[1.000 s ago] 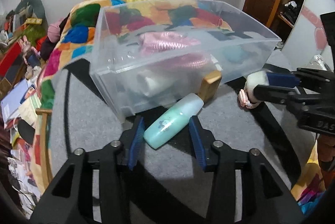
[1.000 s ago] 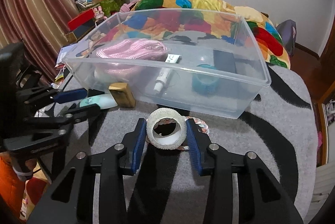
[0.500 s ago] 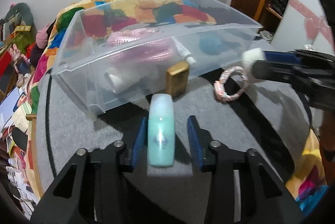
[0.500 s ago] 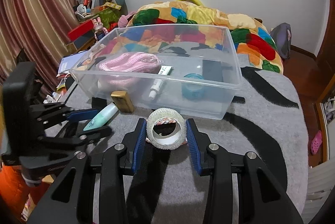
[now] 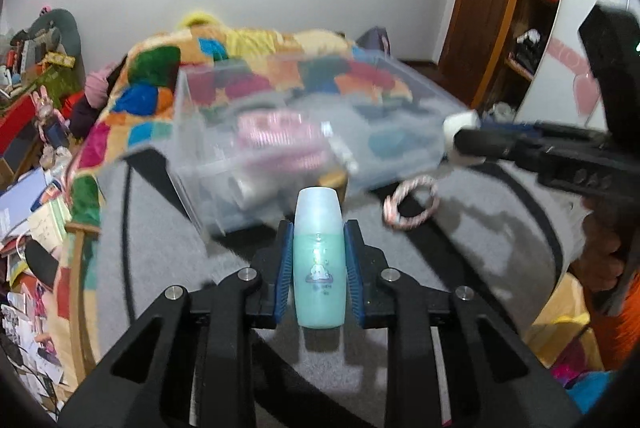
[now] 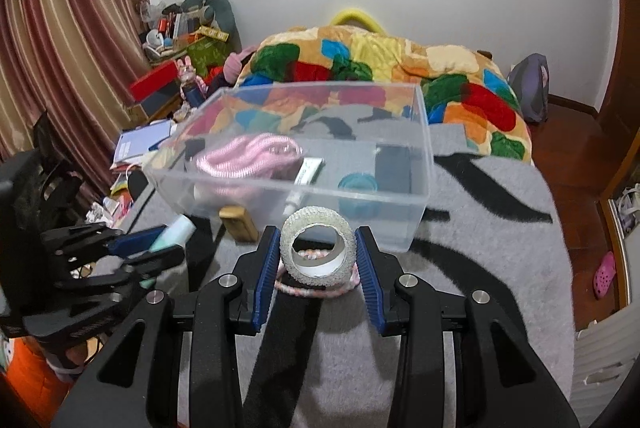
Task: Organize objects
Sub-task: 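Carry the mint bottle and white tape into the box and open both grippers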
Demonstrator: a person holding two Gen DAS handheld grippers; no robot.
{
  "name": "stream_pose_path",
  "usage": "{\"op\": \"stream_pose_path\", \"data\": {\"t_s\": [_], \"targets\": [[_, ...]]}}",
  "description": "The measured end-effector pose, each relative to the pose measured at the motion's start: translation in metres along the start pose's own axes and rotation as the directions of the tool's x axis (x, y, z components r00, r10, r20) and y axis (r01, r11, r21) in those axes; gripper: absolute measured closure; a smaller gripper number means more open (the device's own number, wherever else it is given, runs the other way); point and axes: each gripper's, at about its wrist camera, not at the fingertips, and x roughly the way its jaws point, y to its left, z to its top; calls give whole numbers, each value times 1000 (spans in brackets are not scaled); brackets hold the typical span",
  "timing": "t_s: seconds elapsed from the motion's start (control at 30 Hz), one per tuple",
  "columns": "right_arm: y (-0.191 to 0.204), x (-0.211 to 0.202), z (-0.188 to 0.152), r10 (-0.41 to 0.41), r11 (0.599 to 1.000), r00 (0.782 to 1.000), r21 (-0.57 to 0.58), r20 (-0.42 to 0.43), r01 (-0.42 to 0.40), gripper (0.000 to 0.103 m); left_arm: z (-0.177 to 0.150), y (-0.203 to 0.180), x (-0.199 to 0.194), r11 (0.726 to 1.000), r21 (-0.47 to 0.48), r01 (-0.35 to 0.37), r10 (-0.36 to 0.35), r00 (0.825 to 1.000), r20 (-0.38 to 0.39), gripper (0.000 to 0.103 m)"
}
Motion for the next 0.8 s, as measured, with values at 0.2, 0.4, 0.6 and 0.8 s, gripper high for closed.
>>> {"op": "stream_pose_path", "data": {"t_s": [0.2,0.4,0.6,0.8], "targets": [[-2,-7,25,-20,1000,998,8,56,20,68,34,5,-17,999,-11,-30,31,996,87,78],[-5,-4,52,-17,999,996,29,89,14,68,59,17,-16,997,-31,-67,70,991,112,79],[0,21,67,-34,999,998,17,55,33,68,75,34,7,992,-64,-109,113,991,72,79],[2,62,64,-72,997,997,0,-33,72,68,76,50,39,987,-105,-125,126,992,6,78]]}}
